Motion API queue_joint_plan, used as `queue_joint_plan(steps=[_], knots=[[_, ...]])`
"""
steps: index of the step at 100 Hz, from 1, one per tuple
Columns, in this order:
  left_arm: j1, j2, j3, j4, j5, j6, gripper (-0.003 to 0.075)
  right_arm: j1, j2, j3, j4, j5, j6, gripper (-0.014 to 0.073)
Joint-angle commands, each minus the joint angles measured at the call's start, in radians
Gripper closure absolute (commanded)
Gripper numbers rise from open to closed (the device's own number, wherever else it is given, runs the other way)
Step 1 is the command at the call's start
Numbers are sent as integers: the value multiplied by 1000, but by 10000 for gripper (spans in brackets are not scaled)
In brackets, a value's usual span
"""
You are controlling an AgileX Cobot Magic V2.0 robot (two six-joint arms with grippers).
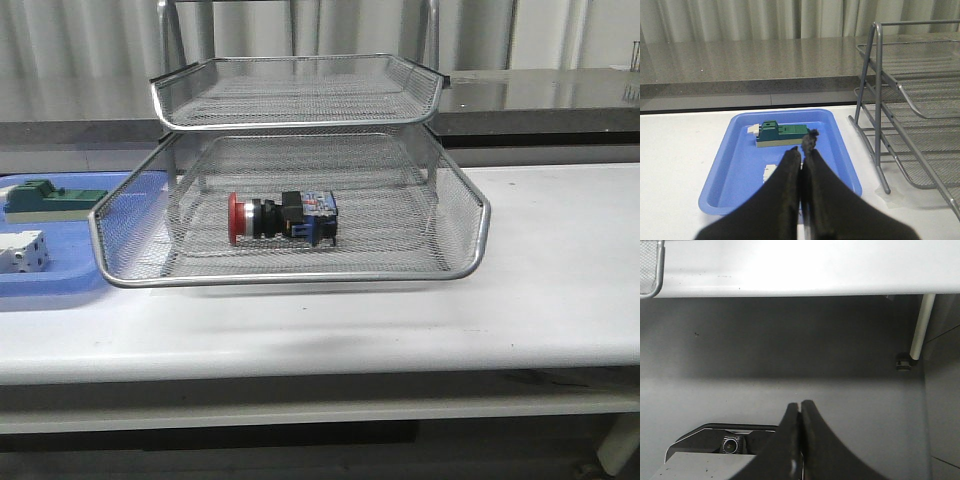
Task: Place button on rack with both arms
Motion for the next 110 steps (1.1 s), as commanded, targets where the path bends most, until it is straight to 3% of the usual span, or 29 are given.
queue_joint_plan(steps=[1,67,89,110], knots=[[4,5,-28,-10,-72,1,741,-1,0,-34,-15,-38,-4,662],[4,5,-28,-10,-72,1,741,-1,1,-34,23,-111,-4,662],[4,5,-28,-10,-72,1,741,-1,108,-34,225,-164,-30,660],[4,5,-28,-10,-72,1,741,43,305,-34,427,-242,-219,659]])
